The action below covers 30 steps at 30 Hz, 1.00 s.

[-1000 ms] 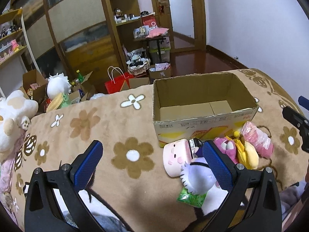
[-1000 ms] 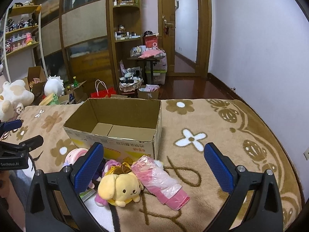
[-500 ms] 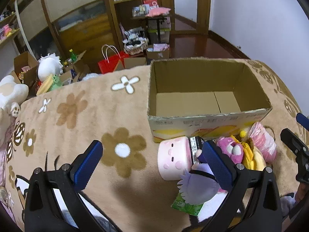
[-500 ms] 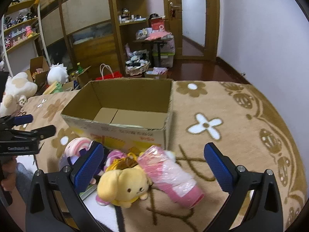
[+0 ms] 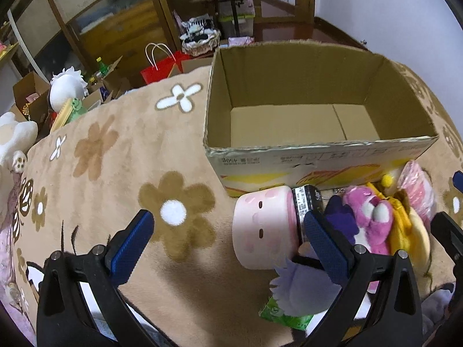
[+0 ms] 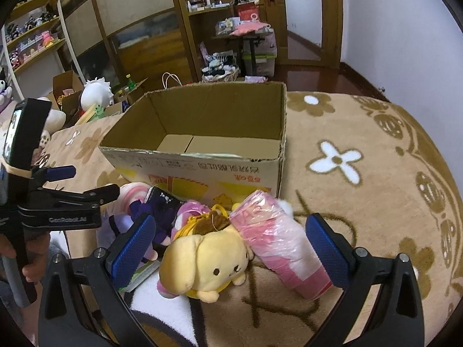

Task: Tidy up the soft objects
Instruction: 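Grasp the pink marshmallow plush with the left tool while the right tool grasps the yellow plush dog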

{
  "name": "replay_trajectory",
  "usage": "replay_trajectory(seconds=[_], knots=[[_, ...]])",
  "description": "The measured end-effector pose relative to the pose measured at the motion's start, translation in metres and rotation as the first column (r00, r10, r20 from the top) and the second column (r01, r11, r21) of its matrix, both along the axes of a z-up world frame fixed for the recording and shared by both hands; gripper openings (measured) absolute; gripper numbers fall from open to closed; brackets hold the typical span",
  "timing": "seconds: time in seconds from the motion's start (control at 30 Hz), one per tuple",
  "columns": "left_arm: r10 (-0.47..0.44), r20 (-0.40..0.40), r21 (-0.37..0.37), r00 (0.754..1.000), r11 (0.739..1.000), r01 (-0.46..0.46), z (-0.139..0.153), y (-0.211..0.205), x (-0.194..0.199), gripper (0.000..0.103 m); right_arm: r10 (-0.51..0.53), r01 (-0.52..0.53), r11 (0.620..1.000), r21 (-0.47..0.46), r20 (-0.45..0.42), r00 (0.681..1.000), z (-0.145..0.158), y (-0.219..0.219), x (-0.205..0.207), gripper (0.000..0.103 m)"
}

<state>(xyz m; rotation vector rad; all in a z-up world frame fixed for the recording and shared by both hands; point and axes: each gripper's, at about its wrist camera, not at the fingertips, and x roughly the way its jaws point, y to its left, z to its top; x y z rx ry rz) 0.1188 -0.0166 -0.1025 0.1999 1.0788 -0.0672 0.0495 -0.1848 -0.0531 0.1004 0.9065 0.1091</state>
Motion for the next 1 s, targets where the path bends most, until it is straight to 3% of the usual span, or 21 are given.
replay_trajectory(seconds=[0.23,0.33,0.5,0.57,0.6,0.73,0.8,0.87,1.0], knots=[[0.004,-0.053,0.004,0.999,1.000,-0.003,-0.018,-0.003,0.010,0.102,0.027,-0.025,0.999,0.036,-0.068,0.997,-0.015,0.002,0.006,0.103],[0.008,-0.075,0.008,0.997,1.000,-0.008,-0.025,-0.003,0.013,0.102,0.044,-0.037,0.998,0.054,-0.117,0.992,-0.024,0.003,0.009,0.097],[0.017,-0.108,-0.006,0.994,1.000,-0.018,-0.034,-0.003,0.018,0.102,0.078,-0.063,0.994,0.085,-0.194,0.978,-0.039,0.006,0.013,0.080],[0.025,-0.123,-0.022,0.992,0.999,-0.028,-0.038,-0.001,0.020,0.102,0.095,-0.071,0.991,0.115,-0.218,0.971,-0.044,0.006,0.014,0.066],[0.032,-0.136,-0.038,0.990,0.999,-0.037,-0.040,0.000,0.021,0.101,0.104,-0.077,0.989,0.129,-0.224,0.969,-0.046,0.007,0.014,0.066],[0.037,-0.189,-0.144,0.981,0.987,-0.065,-0.043,0.005,0.023,0.081,0.112,-0.085,0.988,0.132,-0.217,0.970,-0.045,0.007,0.013,0.061],[0.026,-0.200,-0.180,0.979,0.982,-0.063,-0.043,0.005,0.022,0.061,0.110,-0.080,0.987,0.141,-0.217,0.970,-0.045,0.005,0.013,0.059],[0.005,-0.202,-0.200,0.979,0.979,-0.046,-0.042,0.002,0.020,0.049,0.109,-0.079,0.986,0.144,-0.211,0.972,-0.042,0.004,0.012,0.056],[-0.016,-0.177,-0.188,0.984,0.982,-0.018,-0.035,-0.005,0.013,0.041,0.100,-0.075,0.988,0.132,-0.191,0.976,-0.036,0.002,0.009,0.052]])
